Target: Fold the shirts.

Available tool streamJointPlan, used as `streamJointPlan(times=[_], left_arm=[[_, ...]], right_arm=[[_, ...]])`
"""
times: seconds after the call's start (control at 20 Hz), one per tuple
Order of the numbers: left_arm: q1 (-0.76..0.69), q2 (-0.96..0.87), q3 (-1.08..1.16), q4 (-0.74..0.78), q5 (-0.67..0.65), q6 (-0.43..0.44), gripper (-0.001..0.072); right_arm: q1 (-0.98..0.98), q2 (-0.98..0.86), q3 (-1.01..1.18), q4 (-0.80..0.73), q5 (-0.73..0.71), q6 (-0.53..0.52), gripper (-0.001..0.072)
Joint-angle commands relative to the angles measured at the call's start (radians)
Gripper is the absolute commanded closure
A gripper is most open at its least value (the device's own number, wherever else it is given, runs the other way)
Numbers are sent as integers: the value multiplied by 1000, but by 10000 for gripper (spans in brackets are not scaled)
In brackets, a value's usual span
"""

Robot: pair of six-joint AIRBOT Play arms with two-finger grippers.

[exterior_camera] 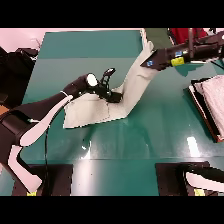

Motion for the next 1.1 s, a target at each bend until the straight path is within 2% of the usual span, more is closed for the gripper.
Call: streamJointPlan(times=[0.0,0.2,0.4,0.45,0.5,0.55,0.65,0.75,0.9,1.05], left_arm=[[72,23,105,34,-125,-1,686],[257,198,192,205,-193,-26,686],[461,420,233,336,-219,-25,685],[503,466,233,341,-216,-25,685],[540,506,232,341,-217,-25,685],[568,535,232,341,-222,-25,685],[595,569,232,341,-245,-24,685],[589,573,232,334,-282,-23,685],[541,573,211,336,-284,-23,685],[472,571,187,336,-267,-15,685]], right_arm=[[95,-30,8,76,-42,8,693],[266,-115,8,142,-209,-34,692],[502,-288,34,253,-491,-154,681],[556,-350,77,254,-540,-193,546],[607,-419,138,253,-580,-229,364],[643,-480,203,240,-599,-235,316],[662,-536,285,167,-567,-215,333],[627,-516,276,74,-515,-148,347],[516,-413,117,-47,-478,-95,347],[344,-285,-134,-97,-426,-23,347]])
